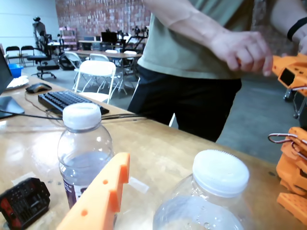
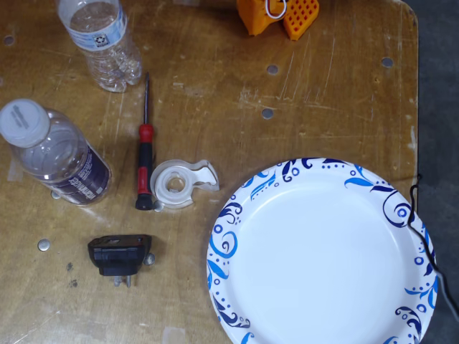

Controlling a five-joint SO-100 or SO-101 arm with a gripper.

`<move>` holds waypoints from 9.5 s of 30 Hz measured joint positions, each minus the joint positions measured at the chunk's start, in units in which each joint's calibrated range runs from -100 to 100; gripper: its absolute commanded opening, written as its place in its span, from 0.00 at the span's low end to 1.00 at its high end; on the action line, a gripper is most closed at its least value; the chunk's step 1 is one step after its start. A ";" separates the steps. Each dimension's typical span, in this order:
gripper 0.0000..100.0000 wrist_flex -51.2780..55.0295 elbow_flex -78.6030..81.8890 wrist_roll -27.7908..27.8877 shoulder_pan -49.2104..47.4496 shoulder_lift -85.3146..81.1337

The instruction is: Move the bottles to the plate

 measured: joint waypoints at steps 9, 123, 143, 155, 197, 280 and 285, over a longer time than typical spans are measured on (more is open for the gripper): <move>0.41 -9.28 -2.61 0.00 2.01 14.51; 0.01 -9.70 -63.22 -5.11 -70.46 79.19; 0.01 -27.57 -59.80 -5.05 -76.03 89.93; 0.01 -29.36 -56.47 -1.82 -75.75 89.68; 0.20 -41.87 -47.21 -1.20 -74.48 89.35; 0.41 -27.06 -58.54 -1.20 -15.95 92.03; 0.41 -29.62 -58.63 -1.51 -16.86 93.46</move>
